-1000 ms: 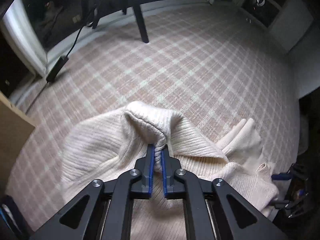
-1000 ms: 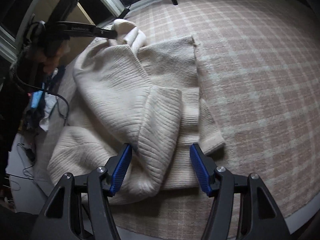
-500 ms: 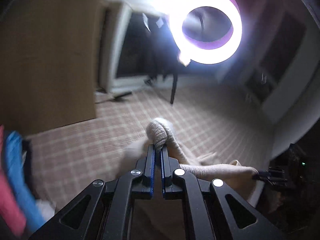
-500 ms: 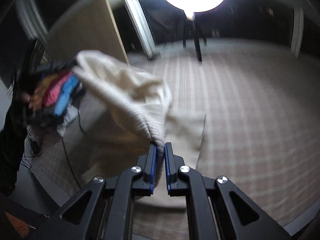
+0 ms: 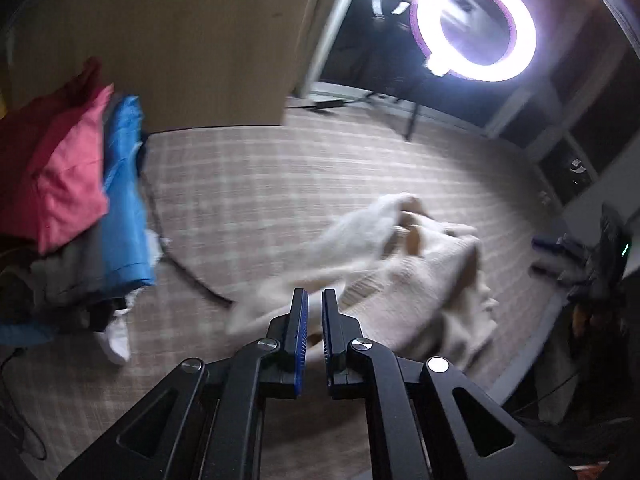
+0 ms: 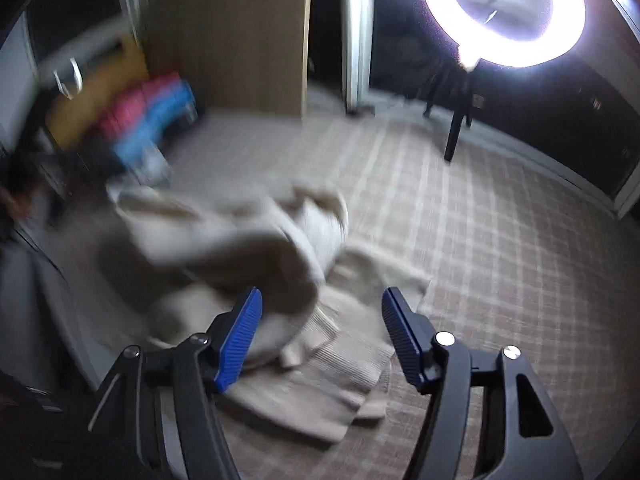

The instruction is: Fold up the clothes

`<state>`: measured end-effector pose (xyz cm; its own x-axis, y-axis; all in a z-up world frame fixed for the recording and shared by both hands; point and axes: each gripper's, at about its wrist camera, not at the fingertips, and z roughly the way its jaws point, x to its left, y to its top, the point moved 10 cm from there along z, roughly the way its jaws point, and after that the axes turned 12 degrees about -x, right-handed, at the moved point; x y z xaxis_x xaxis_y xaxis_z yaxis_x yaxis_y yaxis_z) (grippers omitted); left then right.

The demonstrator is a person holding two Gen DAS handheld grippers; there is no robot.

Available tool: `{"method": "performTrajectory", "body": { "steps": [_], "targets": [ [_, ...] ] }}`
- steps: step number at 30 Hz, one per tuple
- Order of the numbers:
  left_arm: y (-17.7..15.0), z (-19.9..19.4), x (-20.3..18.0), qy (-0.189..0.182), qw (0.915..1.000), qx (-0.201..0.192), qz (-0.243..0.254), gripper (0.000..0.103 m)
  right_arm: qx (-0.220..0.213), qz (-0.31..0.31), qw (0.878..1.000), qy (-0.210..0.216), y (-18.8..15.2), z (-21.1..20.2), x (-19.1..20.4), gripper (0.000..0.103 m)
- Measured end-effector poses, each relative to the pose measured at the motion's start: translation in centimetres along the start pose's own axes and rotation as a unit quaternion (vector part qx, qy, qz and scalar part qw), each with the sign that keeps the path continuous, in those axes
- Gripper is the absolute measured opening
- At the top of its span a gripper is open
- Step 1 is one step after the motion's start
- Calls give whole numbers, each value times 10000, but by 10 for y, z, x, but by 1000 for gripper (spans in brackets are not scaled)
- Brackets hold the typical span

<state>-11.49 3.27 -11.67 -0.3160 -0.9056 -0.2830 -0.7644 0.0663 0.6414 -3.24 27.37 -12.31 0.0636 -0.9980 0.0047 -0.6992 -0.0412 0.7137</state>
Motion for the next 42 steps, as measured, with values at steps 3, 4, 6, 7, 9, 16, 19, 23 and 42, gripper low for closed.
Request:
{"method": "performTrajectory", "body": {
  "steps": [3, 4, 6, 7, 9, 16, 19, 23, 42],
  "targets": [
    [-4, 10, 7, -60, 9998, 168, 31, 26, 169, 16, 9999, -4, -8, 39, 8, 62],
    [-6, 16, 10, -42, 9996, 255, 84, 31, 201, 171, 9996, 88, -7, 44, 10, 62],
    [-11, 30, 17, 27, 9989, 429, 195, 38, 267, 594, 9972, 365, -3, 54, 12, 62],
    [-14, 37, 20, 61, 9983, 517, 251, 38, 311, 725, 9957, 478, -3, 56, 18, 62],
    [-18, 55, 24, 113, 9966, 739, 361, 38, 350, 730, 9946, 651, -2, 61, 31, 62],
    [-53, 115, -27, -418, 9762, 1611, 1388, 29, 452, 375, 9960, 680, -13, 66, 42, 16],
    [-55, 116, -35, -301, 9745, 1612, 1533, 2, 51, 541, 9966, 616, -2, 44, 30, 8],
    [-7, 78, -32, -284, 9924, 757, 925, 2, -613, 739, 9943, 465, 20, 4, 11, 7],
    [124, -284, -149, -1330, 9427, -2818, 1196, 0, -3363, 168, 9416, -39, 159, -295, -29, 6]
  ]
}}
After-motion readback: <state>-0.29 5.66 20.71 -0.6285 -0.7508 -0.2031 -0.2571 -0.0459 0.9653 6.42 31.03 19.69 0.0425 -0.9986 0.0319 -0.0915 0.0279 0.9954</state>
